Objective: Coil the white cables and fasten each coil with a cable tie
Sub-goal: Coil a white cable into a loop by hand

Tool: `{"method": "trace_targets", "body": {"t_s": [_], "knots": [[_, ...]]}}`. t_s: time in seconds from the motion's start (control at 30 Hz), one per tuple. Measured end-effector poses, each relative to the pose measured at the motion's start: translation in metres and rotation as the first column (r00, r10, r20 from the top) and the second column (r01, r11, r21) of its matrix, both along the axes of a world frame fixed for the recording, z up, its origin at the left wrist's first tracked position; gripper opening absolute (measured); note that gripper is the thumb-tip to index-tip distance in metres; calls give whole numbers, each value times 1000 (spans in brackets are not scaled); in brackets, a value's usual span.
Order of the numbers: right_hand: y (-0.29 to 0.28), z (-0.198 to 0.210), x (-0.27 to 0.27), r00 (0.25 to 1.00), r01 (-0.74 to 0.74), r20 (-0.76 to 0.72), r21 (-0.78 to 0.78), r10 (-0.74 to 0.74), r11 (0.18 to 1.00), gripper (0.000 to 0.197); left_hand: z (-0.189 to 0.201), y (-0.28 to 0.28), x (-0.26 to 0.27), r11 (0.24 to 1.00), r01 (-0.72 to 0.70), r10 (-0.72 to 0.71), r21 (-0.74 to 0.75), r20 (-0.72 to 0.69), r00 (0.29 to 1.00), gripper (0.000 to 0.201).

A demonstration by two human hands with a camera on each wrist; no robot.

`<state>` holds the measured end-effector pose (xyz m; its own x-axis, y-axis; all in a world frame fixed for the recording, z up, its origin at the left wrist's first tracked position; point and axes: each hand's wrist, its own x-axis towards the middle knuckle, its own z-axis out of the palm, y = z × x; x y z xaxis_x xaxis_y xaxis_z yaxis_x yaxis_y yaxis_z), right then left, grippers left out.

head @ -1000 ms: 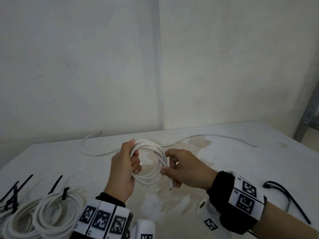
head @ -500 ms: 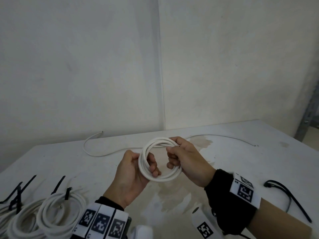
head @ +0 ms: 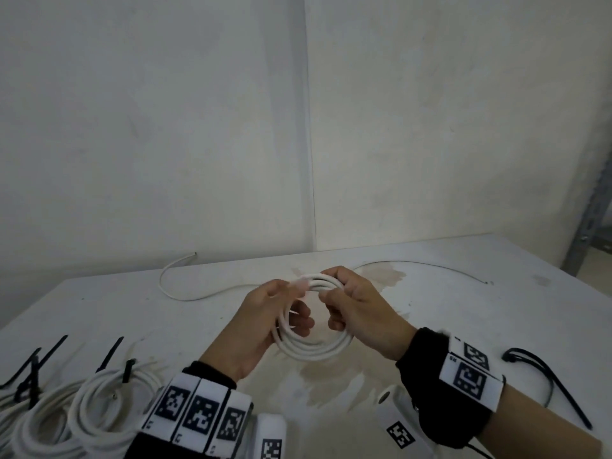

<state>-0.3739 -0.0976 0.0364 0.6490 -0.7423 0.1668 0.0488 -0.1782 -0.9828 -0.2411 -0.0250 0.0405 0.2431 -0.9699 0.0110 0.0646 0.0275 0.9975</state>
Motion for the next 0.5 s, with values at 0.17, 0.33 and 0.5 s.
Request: {"method": "trace_targets", "body": {"t_s": [0.17,0.33,0.5], "knots": [[-7,8,-6,999,-7,53,93,2,996,20,-3,4,-5,994,98,-108,-49,-256,961,35],[-8,4,-9,996,-24,85,153,11,988,19,-4,3,-14,993,83,-104,-79,-323,941,31],[-8,1,-10,996,-40,84,169,26,985,16,-1,-2,-16,998,-14,10,-55,-77,997,28]]}}
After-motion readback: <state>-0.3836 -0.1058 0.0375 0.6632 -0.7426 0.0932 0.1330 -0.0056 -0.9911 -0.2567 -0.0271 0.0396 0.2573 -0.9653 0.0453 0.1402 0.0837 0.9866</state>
